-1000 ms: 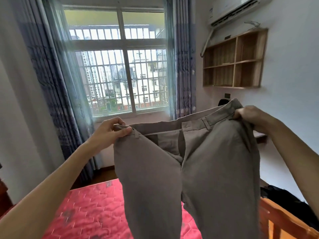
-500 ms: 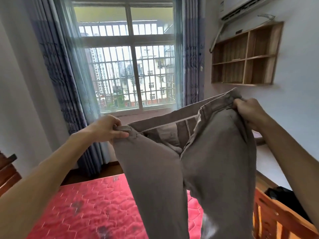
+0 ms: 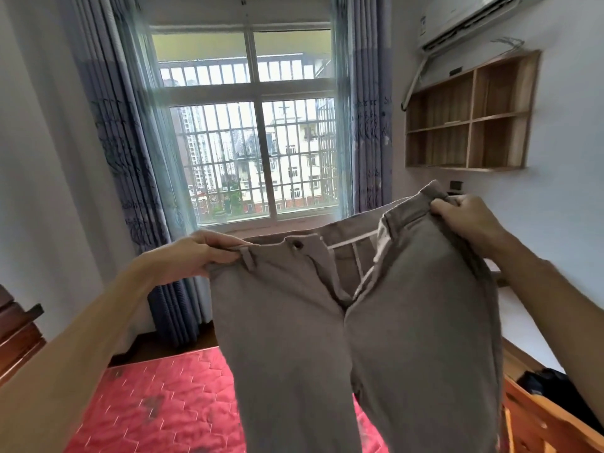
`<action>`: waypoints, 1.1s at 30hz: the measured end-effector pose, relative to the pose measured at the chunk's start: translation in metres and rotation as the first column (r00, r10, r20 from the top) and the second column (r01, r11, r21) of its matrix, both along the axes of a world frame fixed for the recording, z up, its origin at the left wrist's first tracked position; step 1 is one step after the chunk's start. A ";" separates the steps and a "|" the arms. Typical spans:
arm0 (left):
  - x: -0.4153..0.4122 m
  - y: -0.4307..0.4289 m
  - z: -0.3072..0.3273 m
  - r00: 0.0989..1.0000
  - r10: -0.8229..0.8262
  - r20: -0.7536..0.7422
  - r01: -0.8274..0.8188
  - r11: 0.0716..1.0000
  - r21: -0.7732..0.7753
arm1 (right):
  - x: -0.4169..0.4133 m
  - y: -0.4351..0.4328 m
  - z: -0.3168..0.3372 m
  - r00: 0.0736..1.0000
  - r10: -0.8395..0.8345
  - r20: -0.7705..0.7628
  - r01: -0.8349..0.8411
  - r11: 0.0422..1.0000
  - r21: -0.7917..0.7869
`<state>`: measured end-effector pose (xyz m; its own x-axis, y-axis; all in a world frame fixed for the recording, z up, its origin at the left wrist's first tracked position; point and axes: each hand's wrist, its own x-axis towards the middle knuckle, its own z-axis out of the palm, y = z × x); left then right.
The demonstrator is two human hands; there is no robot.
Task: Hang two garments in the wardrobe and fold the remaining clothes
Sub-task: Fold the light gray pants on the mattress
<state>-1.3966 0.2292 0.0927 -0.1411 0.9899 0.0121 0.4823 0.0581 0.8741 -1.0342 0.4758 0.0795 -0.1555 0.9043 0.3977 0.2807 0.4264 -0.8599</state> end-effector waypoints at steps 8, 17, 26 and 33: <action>0.021 0.017 -0.007 0.882 0.348 -0.319 -0.304 0.935 0.180 | -0.032 -0.008 -0.011 0.971 0.004 0.237 -0.002 1.000 -0.011; 0.071 0.051 -0.038 0.899 0.435 0.055 -0.439 0.896 0.070 | -0.100 -0.089 -0.042 0.973 0.031 0.228 -0.109 0.936 0.334; 0.101 0.060 -0.034 0.859 0.357 0.367 -0.437 0.885 0.162 | -0.138 -0.122 -0.070 0.935 0.345 0.082 -0.352 0.873 0.338; 0.084 0.054 -0.043 0.930 0.365 0.041 -0.338 0.807 0.484 | -0.135 -0.110 -0.074 0.867 0.496 0.051 -0.487 0.819 0.304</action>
